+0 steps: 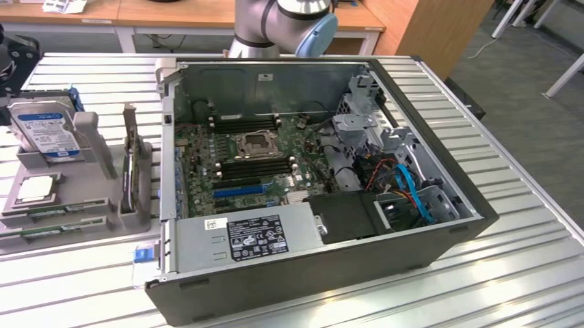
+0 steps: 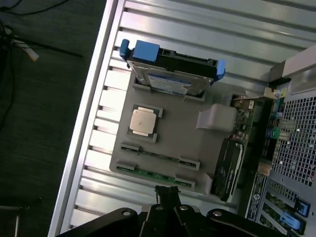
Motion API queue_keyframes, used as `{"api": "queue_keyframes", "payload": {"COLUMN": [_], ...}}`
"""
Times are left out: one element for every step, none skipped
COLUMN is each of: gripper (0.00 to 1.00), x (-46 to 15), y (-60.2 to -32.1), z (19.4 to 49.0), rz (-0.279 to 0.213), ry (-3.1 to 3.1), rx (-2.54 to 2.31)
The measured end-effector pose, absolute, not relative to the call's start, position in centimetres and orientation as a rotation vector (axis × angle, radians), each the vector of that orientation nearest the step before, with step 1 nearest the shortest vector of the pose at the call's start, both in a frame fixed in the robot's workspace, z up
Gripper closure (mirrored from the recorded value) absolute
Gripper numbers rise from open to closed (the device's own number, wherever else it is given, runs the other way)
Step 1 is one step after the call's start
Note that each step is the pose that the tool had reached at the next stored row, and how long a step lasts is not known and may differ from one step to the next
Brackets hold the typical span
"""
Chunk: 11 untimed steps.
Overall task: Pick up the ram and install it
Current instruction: 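Pick up the ram and move it above insertion slot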
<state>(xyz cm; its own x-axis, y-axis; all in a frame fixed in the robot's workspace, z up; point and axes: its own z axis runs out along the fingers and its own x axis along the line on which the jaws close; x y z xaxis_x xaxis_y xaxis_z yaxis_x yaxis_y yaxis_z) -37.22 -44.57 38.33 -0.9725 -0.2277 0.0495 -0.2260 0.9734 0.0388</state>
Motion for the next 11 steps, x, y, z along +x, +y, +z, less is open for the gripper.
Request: {"api": "queue_keyframes", "payload": {"gripper": [0.9, 0.9, 0.9, 0.9, 0.9, 0.9, 0.9, 0.9, 0.9, 0.9, 0.9], "x": [-37.22, -37.22, -37.22, -37.22, -37.22, -37.22, -37.22, -37.22, -37.22, -37.22, -37.22], "y": [-44.57, -44.57, -44.57, -44.57, -44.57, -44.57, -44.57, -44.57, -44.57, -44.57, -44.57], "z": [38.33, 38.33, 38.33, 38.33, 38.33, 38.33, 38.33, 38.33, 38.33, 38.32, 38.33], "rz": [-0.05, -0.05, -0.049, -0.048, -0.047, -0.047, -0.046, -0.045, -0.045, -0.044, -0.043], "ry": [-3.064, -3.061, -3.057, -3.053, -3.05, -3.046, -3.041, -3.037, -3.032, -3.028, -3.022], "rx": [0.378, 0.402, 0.425, 0.451, 0.475, 0.498, 0.522, 0.546, 0.57, 0.594, 0.618]}}
